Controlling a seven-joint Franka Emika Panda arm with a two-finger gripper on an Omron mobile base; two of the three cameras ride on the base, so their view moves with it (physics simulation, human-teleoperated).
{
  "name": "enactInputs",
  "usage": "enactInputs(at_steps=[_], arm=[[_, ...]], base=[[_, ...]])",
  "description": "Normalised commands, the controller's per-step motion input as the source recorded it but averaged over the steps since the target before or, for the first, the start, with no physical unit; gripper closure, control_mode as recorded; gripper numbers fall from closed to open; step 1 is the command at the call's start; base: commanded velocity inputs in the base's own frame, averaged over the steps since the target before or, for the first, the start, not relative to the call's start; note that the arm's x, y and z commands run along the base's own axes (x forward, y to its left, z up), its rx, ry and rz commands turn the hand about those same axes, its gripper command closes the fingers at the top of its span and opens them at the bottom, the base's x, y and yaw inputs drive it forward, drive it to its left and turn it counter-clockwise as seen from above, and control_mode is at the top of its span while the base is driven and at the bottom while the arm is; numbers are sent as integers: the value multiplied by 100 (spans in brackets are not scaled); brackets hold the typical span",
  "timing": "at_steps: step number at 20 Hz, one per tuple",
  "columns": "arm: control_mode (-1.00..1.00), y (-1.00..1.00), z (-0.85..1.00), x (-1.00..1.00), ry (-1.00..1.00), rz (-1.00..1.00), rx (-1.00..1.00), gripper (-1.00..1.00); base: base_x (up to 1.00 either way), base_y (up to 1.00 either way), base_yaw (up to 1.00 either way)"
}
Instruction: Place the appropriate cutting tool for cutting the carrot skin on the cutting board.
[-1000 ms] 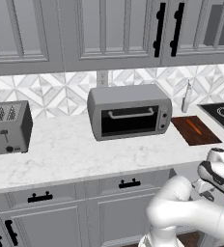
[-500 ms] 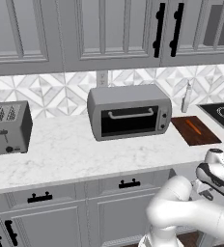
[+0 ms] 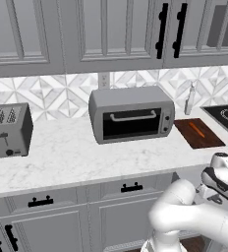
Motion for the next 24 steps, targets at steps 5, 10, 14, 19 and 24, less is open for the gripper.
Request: enactInputs(at_steps=[5,10,14,19,24], arm=[[-100,0,-5,-76,0,0,3,100],[-100,7,30,-28,-3,0,1,100],[-100,25,87,-31,-8,0,0,100],[-100,5,100,-14,-2,0,0,100],[-100,1,100,-16,-3,0,0,100]], base=[[0,0,0],[0,0,0],[0,0,0],[0,0,0],[0,0,0]])
